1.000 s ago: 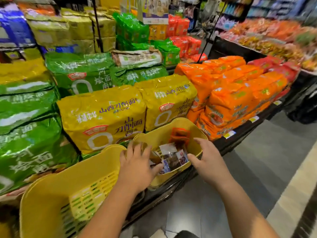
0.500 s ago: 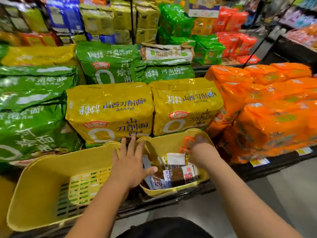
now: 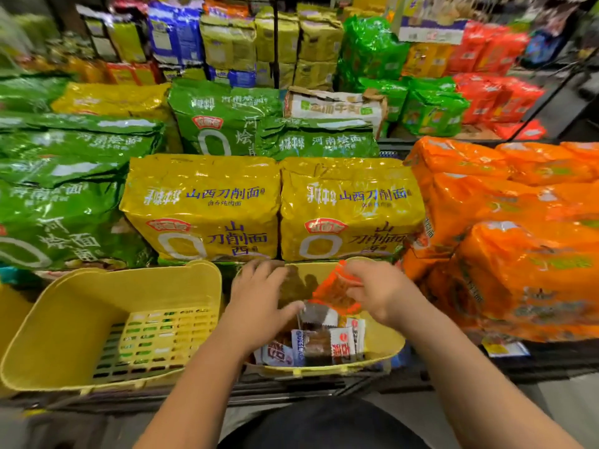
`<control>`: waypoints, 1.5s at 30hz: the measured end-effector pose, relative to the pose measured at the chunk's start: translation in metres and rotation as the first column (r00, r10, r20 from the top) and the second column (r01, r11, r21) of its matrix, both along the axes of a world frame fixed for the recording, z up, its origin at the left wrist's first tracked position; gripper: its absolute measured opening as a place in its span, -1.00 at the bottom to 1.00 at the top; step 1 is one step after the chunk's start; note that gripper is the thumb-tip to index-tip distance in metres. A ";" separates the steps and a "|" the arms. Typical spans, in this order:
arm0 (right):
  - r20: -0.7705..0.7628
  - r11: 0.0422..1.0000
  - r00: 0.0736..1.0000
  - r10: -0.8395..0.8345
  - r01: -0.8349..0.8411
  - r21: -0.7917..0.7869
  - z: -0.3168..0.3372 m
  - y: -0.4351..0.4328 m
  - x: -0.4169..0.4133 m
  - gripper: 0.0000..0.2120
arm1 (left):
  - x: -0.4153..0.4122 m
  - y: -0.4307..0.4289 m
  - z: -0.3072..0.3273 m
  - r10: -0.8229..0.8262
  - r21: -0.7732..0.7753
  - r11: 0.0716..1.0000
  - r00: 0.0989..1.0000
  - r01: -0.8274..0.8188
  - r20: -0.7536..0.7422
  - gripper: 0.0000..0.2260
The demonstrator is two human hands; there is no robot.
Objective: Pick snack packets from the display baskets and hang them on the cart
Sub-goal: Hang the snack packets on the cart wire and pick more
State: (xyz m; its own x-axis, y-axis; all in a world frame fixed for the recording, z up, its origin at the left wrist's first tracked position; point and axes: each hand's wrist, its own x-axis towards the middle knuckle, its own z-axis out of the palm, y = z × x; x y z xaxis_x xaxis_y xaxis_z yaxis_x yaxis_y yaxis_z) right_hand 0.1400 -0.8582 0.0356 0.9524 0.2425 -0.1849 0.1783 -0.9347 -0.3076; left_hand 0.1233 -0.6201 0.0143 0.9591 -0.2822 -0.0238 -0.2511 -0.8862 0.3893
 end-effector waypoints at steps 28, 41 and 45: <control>-0.551 0.973 0.829 -0.098 -0.036 -0.226 -0.050 0.051 0.008 -0.61 | 0.006 0.056 -0.023 0.105 -0.455 0.887 0.994 -0.085 0.019 -0.66; -0.482 0.921 0.809 -0.336 0.174 -0.349 -0.045 0.041 0.009 -0.60 | 0.011 0.048 -0.027 0.176 -0.527 0.836 0.984 -0.153 -0.005 -0.73; -0.550 0.884 0.693 -0.466 0.335 -0.327 -0.049 0.045 0.018 -0.45 | 0.013 0.047 -0.026 0.182 -0.482 0.860 0.983 -0.165 -0.012 -0.72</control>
State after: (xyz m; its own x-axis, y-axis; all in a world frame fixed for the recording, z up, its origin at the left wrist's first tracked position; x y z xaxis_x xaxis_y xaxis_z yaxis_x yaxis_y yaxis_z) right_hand 0.1580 -0.8135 -0.0133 0.6234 -0.2370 -0.7452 -0.3856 -0.9222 -0.0292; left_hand 0.1361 -0.5727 -0.0113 0.9914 -0.0799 0.1037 -0.1309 -0.6225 0.7716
